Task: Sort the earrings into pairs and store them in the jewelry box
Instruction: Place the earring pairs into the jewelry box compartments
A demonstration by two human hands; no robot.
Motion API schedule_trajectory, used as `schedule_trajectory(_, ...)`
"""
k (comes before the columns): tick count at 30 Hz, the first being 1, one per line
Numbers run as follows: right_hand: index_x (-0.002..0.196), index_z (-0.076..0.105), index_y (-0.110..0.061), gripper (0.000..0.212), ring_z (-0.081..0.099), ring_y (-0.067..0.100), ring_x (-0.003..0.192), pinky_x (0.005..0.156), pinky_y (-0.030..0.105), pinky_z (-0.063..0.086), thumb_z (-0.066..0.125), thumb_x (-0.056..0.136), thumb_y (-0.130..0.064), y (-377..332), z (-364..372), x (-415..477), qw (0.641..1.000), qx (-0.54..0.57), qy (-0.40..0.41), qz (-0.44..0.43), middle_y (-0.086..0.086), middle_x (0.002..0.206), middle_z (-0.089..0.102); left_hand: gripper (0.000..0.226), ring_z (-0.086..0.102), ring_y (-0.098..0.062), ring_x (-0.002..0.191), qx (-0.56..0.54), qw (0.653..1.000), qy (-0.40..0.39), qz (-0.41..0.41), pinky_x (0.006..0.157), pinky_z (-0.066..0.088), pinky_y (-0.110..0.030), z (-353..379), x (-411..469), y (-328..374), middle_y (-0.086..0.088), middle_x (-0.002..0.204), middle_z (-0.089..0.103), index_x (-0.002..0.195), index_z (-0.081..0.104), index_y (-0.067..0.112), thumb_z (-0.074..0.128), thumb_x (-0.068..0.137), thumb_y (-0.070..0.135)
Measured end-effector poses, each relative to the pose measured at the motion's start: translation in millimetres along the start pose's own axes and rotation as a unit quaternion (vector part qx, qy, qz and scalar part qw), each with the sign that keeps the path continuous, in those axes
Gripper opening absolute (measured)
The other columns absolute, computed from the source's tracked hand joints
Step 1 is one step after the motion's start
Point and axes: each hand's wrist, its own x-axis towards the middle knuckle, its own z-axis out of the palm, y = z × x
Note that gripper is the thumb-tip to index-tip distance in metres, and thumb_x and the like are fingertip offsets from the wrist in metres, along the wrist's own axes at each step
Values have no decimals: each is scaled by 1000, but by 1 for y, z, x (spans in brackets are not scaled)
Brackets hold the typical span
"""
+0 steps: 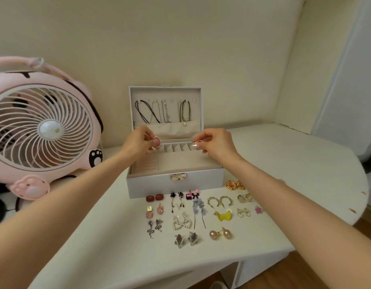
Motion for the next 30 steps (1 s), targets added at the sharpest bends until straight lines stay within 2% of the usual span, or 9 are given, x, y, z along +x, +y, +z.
schedule_trajectory(2,82,71,-5,10,60,11,55,61,22,54,75,74,-1,-1,14,9,998,38,-6,39,6,71,67,13,64,-17,75,35,999,-23,13,69,48,-29,3,16,-5,-6,83,70,81,53,16,66,85,18)
schedule_trajectory(5,85,68,4,8,58,9,47,50,16,53,71,77,3,-3,32,16,990,112,-27,82,6,64,62,17,61,-14,73,48,996,-74,27,71,45,-25,10,34,-10,-2,75,68,75,55,19,66,83,9)
schedule_trajectory(8,79,67,1,3,61,15,52,57,23,57,68,80,4,-1,44,21,983,147,-47,101,9,66,65,15,60,-18,81,82,990,-110,28,72,44,-24,15,47,-15,-6,81,67,79,58,17,64,83,4)
schedule_trajectory(11,84,66,6,3,61,14,49,54,22,56,64,82,7,0,50,25,979,163,-55,109,11,67,64,12,59,-18,84,102,987,-113,40,71,43,-19,18,55,-22,-7,86,67,84,62,13,61,84,1)
schedule_trajectory(14,95,63,12,11,58,12,45,50,20,53,61,84,9,-2,54,31,974,178,-65,122,11,67,62,10,59,-22,89,148,983,-83,67,80,46,-29,25,55,-27,-9,94,67,92,66,9,59,86,4)
schedule_trajectory(17,94,65,7,13,55,15,51,48,17,51,66,81,5,-7,64,38,978,146,-70,129,10,67,62,13,55,-22,91,219,969,-38,105,81,45,-33,28,51,-27,-7,99,57,97,66,11,62,85,13)
schedule_trajectory(22,82,69,-4,8,63,20,65,72,32,59,71,76,1,-7,85,54,984,93,-58,139,13,79,70,16,60,-26,93,218,969,-27,110,81,49,-38,25,49,-28,-9,98,65,94,63,10,68,79,10)
schedule_trajectory(26,65,67,-14,17,59,13,55,62,25,56,73,74,-1,-7,90,60,987,57,-52,142,4,65,66,18,61,-19,84,161,981,31,103,79,51,-35,17,49,-28,-4,89,68,90,63,13,55,81,-2)
schedule_trajectory(30,78,74,-8,8,68,24,83,82,36,56,76,71,-6,-9,99,64,989,-10,-60,136,11,84,72,21,61,-22,88,161,979,38,116,80,51,-41,10,45,-28,-3,88,68,89,62,13,49,83,-3)
